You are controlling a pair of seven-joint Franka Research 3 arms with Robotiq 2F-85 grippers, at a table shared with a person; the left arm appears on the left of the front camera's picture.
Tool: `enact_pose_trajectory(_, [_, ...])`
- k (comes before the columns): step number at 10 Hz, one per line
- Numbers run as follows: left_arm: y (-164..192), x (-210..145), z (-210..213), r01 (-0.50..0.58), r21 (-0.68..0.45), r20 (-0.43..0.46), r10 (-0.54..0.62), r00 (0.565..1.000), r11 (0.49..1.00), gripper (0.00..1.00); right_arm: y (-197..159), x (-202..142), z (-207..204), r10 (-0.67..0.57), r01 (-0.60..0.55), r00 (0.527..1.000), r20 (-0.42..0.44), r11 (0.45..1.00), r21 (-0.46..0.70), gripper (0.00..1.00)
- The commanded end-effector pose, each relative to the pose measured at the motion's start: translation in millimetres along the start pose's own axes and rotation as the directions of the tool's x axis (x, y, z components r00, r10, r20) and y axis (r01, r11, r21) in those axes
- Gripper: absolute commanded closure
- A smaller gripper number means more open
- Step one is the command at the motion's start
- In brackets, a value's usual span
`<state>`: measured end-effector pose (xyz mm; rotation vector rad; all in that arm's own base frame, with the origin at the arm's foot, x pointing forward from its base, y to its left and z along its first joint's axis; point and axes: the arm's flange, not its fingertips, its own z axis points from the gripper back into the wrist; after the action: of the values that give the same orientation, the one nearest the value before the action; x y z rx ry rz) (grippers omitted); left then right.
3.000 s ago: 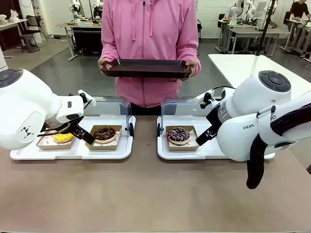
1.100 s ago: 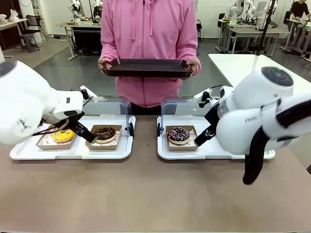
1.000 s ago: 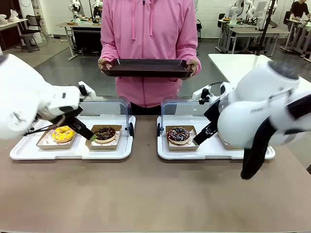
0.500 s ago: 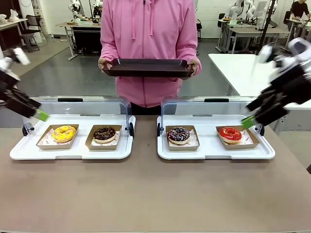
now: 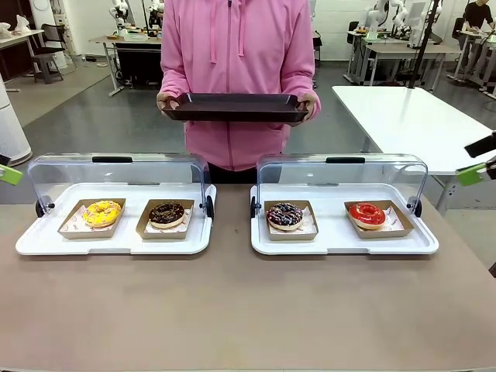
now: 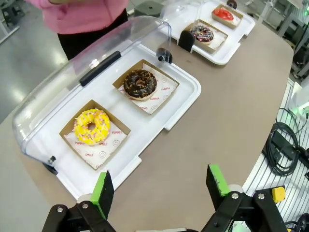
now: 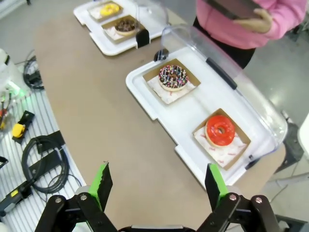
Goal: Provide the desired donut to the person.
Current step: Pick up and lift the Paper togo box containing the Donut pointed at by the person.
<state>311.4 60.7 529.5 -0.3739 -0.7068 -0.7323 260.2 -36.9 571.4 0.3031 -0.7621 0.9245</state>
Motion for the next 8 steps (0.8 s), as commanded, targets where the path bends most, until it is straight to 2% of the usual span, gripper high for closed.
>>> enact_pose_trajectory(1, [-40, -61, -24, 0.022, 0.008, 0.059, -0.023, 0.998, 1.000, 0.00, 31, -50, -38, 0.001, 0.000, 1.000, 0.031, 1.000, -0.012, 0.00])
enact_pose_trajectory(4, [-32, -56, -13, 0.003, 0.065, 0.130, -0.011, 0.991, 0.998, 0.00, 32, -50, -33, 0.033, -0.025, 0.994, 0.101, 0.996, -0.081, 0.00])
enact_pose_trajectory(8, [-30, -50, -8, -0.001, 0.104, 0.165, -0.016, 0.986, 0.995, 0.00, 33, -46, -32, 0.069, -0.053, 0.987, 0.143, 0.992, -0.114, 0.00])
